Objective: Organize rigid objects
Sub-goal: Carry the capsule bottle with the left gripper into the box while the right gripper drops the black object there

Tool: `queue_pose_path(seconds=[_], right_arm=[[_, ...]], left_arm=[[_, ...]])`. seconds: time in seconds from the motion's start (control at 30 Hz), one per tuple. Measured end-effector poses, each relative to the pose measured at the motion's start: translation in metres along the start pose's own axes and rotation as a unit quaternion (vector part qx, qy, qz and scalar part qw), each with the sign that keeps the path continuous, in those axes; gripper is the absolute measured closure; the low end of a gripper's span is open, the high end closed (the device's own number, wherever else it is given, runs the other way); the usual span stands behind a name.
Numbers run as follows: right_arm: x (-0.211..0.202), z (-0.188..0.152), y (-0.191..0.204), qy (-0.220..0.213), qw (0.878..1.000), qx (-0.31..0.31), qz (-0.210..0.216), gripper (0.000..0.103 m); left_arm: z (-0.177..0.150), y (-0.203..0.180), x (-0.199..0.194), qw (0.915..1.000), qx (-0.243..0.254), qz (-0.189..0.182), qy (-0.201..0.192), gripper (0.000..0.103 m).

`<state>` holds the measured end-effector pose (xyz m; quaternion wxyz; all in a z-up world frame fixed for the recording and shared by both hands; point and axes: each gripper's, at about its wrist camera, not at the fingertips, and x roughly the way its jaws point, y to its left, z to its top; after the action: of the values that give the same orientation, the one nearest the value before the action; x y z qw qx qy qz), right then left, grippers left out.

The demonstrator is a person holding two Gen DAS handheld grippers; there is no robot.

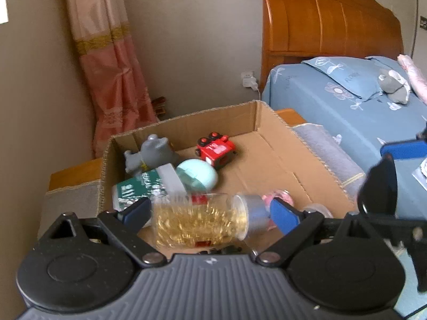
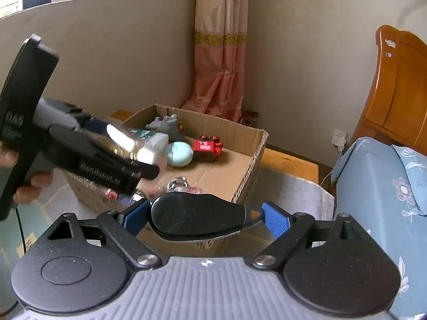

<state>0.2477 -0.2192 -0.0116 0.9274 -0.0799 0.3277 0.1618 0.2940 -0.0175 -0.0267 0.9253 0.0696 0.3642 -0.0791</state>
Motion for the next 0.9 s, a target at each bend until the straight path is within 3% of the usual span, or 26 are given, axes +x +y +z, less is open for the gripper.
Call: queue_pose_path(seconds=[0.3, 0.4, 0.5, 0.57, 0.77, 0.9], right_arm=[[0.05, 0.038, 0.0, 0.01, 0.999, -0.01, 0.032, 0.01], [0.07, 0.046, -0.001, 0.018, 0.999, -0.003, 0.042, 0.01], [0.085, 0.053, -0.001, 0.026, 0.999, 0.008, 0.041, 0.01], [0.091, 0.056, 0.001, 0.029, 0.999, 0.014, 0.031, 0.0], [0.061, 0.049, 0.005, 0.046, 0.997, 0.064, -0.001, 0.0], [0.02, 0.036, 0.02, 0.059, 0.994, 0.083, -0.048, 0.0]], left_arm=[[-0.015, 0.015, -0.046, 0.9979, 0.024, 0.052, -0.03, 0.002], [-0.022, 0.026, -0.06, 0.9963, 0.01, 0.073, -0.043, 0.002], [-0.029, 0.036, -0.069, 0.9971, -0.013, 0.061, -0.043, 0.001], [-0.033, 0.037, -0.072, 0.9976, -0.023, 0.051, -0.042, 0.001], [-0.044, 0.03, -0.082, 0.9981, -0.034, 0.037, -0.036, 0.001], [-0.051, 0.02, -0.089, 0.9974, -0.04, 0.056, -0.023, 0.001]])
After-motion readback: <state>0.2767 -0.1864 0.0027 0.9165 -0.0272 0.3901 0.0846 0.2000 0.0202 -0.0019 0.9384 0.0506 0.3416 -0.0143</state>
